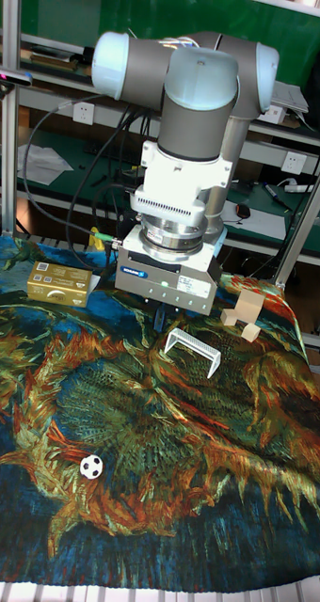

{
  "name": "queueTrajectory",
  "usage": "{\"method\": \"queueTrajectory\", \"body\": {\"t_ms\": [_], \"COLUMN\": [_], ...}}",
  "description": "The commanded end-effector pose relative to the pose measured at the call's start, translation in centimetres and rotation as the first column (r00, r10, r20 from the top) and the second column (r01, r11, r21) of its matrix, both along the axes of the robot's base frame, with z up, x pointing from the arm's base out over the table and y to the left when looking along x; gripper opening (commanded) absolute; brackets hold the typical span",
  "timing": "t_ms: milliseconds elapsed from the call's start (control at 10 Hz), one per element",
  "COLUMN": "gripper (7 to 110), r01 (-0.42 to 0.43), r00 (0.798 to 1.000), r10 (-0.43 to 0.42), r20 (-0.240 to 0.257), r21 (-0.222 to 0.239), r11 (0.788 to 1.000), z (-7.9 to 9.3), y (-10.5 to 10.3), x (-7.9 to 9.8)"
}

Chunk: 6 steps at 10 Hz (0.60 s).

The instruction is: Push the soccer ball into the goal

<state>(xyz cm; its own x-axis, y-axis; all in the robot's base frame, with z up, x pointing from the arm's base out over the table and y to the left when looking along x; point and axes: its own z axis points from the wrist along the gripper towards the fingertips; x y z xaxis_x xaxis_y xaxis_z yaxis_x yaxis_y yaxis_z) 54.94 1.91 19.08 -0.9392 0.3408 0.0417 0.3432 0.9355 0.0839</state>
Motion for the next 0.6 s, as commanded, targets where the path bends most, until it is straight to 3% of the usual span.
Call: {"method": "queueTrajectory", "body": {"t_ms": [0,300,500], "gripper": [7,7,7], "r01": [0.16,0.274,0.261], "r00": [0.985,0.959,0.964], "r10": [-0.169,-0.282,-0.267], "r20": [0.04,0.0,0.0], "r21": [0.156,0.236,0.224], "r11": [0.975,0.932,0.939], "z": [0.8,1.4,1.3], "y": [3.6,5.5,5.2], "x": [2.0,2.3,2.1]}}
